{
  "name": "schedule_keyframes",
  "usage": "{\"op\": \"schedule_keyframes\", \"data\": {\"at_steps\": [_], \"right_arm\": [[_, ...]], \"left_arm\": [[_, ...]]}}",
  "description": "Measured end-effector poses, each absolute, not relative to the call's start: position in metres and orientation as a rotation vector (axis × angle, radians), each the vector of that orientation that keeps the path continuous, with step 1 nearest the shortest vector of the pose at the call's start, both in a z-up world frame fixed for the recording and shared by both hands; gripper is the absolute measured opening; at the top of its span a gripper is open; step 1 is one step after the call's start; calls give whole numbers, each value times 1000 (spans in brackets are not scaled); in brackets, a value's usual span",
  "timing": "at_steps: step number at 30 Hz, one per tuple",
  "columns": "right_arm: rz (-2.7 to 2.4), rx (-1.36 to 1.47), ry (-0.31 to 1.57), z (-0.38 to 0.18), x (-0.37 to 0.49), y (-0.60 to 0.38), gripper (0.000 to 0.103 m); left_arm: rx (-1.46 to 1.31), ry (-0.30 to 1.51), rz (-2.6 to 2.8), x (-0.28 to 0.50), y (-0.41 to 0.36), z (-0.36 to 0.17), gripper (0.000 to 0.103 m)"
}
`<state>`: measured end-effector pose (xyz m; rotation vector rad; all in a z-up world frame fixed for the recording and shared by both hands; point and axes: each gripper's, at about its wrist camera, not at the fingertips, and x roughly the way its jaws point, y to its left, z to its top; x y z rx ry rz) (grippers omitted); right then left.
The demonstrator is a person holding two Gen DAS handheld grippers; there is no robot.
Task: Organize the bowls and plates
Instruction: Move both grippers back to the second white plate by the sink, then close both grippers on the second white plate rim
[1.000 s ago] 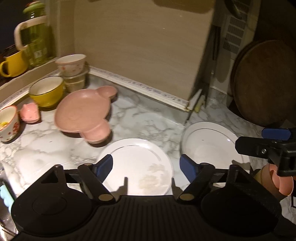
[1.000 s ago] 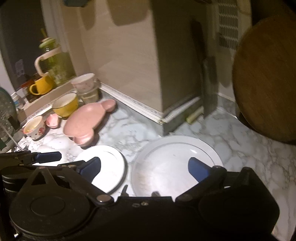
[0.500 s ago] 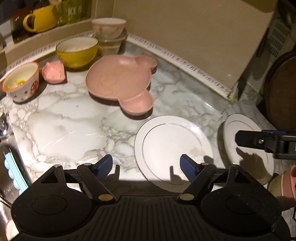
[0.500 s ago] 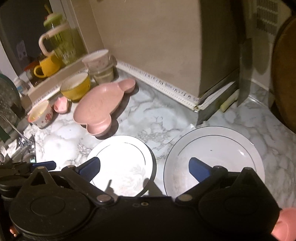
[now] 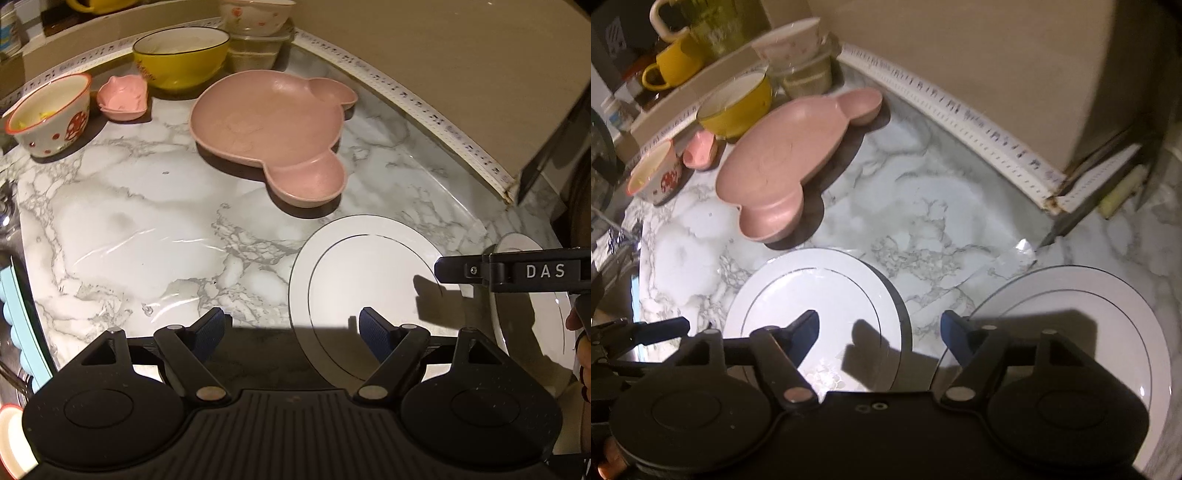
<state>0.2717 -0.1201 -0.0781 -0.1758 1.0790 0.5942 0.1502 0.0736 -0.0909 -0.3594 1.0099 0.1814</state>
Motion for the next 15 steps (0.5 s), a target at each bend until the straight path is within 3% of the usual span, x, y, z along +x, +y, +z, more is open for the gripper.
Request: {"op": "schedule_keyframes", "data": {"at_steps": [5, 11, 15], "right_arm": [[631, -201, 1108, -85, 279, -113, 51], [659, -202, 1141, -88, 286, -114, 37], [682, -203, 1157, -89, 286, -116, 33]], "left_arm": [[-385, 1005, 182, 152, 70, -93, 79], [-445, 1006, 160, 152, 71, -95, 65], [-476, 1030, 158, 151, 71, -102, 43]]}}
